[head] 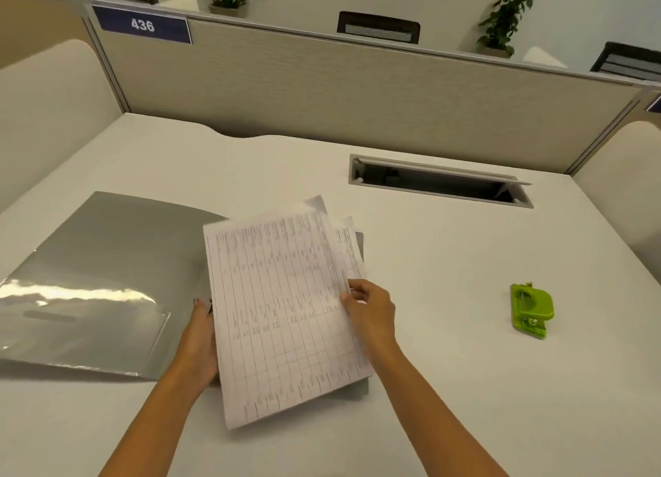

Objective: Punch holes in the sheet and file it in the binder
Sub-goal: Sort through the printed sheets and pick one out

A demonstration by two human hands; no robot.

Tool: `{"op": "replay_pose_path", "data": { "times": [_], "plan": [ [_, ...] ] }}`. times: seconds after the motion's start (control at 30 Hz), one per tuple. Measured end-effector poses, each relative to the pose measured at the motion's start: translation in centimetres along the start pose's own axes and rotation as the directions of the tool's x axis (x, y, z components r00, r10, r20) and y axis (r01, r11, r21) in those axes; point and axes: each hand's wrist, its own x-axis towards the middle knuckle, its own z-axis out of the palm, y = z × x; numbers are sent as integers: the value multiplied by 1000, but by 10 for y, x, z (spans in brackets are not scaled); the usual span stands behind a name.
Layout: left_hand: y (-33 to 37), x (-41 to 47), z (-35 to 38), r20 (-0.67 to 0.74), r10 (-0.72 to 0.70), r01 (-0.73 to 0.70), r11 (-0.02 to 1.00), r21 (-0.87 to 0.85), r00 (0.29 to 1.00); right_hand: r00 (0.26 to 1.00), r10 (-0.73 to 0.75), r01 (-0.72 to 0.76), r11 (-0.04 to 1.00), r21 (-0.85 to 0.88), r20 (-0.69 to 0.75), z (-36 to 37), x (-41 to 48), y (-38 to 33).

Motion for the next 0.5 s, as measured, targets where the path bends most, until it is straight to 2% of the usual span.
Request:
{"op": "replay_pose_path", "data": {
  "times": [0.13,0.27,0.33,0.43,0.5],
  "plan": [
    [-1,-1,2,9,36,-36,999,22,999,998,-59,58,987,-147,-6,7,9,14],
    [-5,-2,6,44,85,-92,979,184,995,994,-113,110,971,-214,-2,7,14,22],
    [-9,-1,7,31,132,-135,962,239,991,988,-142,124,957,-263,-53,6,17,27],
    [-13,-1,10,24,154,-155,956,247,988,977,-148,80,923,-376,-156,0,20,32],
    [-14,0,9,14,156,-154,956,250,988,976,-97,-18,856,-516,-195,-6,21,35]
  ]
}}
